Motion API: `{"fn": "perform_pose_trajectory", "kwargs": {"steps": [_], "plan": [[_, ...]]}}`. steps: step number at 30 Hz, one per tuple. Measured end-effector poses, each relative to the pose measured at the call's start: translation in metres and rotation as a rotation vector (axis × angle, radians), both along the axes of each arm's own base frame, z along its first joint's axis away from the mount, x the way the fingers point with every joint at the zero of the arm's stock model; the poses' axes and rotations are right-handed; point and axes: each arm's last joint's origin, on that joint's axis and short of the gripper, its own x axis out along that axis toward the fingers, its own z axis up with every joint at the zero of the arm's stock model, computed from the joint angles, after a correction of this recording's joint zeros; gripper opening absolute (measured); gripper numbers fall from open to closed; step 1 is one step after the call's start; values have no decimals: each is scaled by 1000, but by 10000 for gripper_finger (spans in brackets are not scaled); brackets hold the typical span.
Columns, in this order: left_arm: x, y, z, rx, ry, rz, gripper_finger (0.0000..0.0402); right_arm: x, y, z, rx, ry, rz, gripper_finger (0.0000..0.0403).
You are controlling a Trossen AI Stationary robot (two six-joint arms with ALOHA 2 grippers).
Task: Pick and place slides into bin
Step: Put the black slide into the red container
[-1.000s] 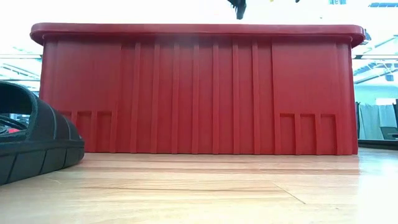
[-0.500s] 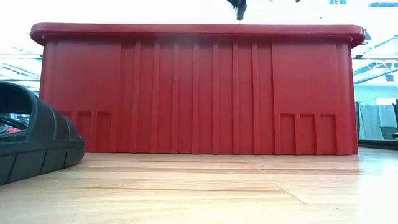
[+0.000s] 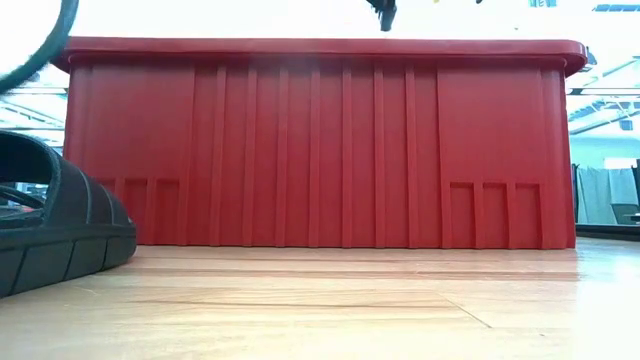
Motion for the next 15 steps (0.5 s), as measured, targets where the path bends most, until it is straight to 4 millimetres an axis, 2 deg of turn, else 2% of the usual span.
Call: {"fn": "perform_pose_trajectory", "kwargs": {"steps": [5,11,15], "plan": [[4,8,1,32,8,29,214,0,0,0,5,0,-1,281],[10,-3,20,-105,-120,36,214,0,2,0,15,0,6,281],[9,2,23,-44,-149,29,214,1,5,-1,-3,12,14,281]]}}
